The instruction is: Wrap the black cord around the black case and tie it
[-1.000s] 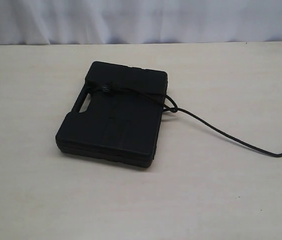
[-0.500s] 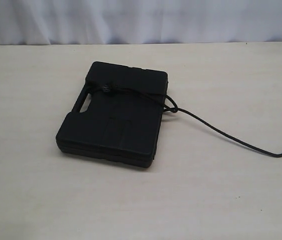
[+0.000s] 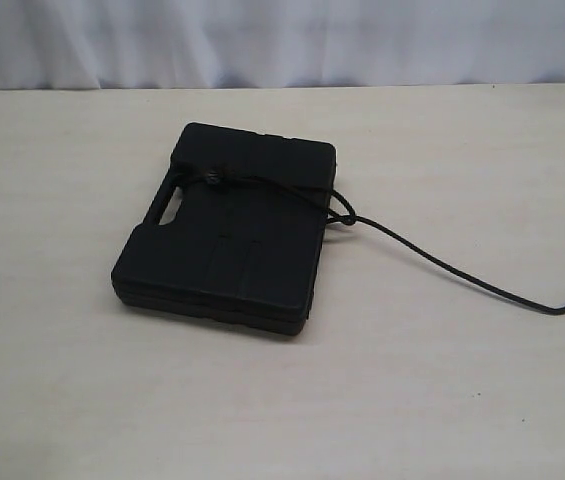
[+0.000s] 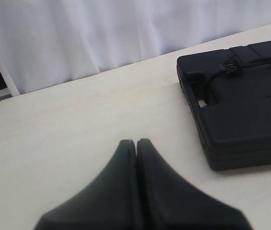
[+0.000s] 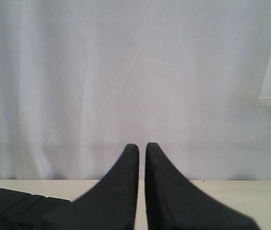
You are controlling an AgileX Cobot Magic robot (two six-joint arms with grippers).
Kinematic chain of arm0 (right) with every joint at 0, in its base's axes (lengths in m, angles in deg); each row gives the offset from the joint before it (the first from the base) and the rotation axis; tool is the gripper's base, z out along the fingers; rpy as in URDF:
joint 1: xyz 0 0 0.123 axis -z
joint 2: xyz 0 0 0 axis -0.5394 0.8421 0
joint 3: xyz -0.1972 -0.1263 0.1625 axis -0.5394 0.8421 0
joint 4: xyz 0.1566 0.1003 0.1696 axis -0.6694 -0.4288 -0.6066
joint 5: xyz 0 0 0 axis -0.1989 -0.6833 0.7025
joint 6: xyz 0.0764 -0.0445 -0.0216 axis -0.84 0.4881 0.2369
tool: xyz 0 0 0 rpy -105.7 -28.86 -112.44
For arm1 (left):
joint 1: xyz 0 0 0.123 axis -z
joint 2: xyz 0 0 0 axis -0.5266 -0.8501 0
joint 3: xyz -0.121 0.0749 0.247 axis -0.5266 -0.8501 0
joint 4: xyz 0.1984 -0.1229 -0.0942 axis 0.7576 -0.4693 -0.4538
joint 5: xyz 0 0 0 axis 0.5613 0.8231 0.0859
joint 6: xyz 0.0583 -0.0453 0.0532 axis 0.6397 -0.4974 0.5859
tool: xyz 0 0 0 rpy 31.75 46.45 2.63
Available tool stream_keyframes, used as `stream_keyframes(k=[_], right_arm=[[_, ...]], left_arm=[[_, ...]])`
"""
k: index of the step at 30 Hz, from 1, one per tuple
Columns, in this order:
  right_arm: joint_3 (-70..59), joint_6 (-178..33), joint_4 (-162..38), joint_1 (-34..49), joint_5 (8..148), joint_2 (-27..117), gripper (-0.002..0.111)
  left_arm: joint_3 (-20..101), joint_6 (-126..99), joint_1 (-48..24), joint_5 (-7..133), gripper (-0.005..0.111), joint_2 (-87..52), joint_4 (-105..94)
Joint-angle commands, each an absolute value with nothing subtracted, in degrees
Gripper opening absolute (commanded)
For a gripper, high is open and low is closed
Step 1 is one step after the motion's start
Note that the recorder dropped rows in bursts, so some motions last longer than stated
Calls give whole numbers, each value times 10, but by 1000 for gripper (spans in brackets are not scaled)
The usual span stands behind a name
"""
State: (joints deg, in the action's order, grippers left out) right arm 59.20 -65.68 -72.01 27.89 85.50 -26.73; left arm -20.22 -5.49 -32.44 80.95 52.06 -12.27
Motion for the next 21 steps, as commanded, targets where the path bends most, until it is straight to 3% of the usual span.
stream_keyframes(k=[1, 8, 18, 21], right_arm=[[593, -654, -716, 278, 852, -270, 4], [593, -654, -716, 278, 833, -270, 4], [593, -654, -672, 285, 588, -270, 4], [593, -654, -627, 307, 580, -270, 4]], left_arm=[[-203, -56, -327, 808, 0, 523, -121], [-203, -56, -327, 808, 0, 523, -121], [-203, -56, -327, 816, 0, 523, -121], [-203, -56, -327, 816, 0, 523, -121]])
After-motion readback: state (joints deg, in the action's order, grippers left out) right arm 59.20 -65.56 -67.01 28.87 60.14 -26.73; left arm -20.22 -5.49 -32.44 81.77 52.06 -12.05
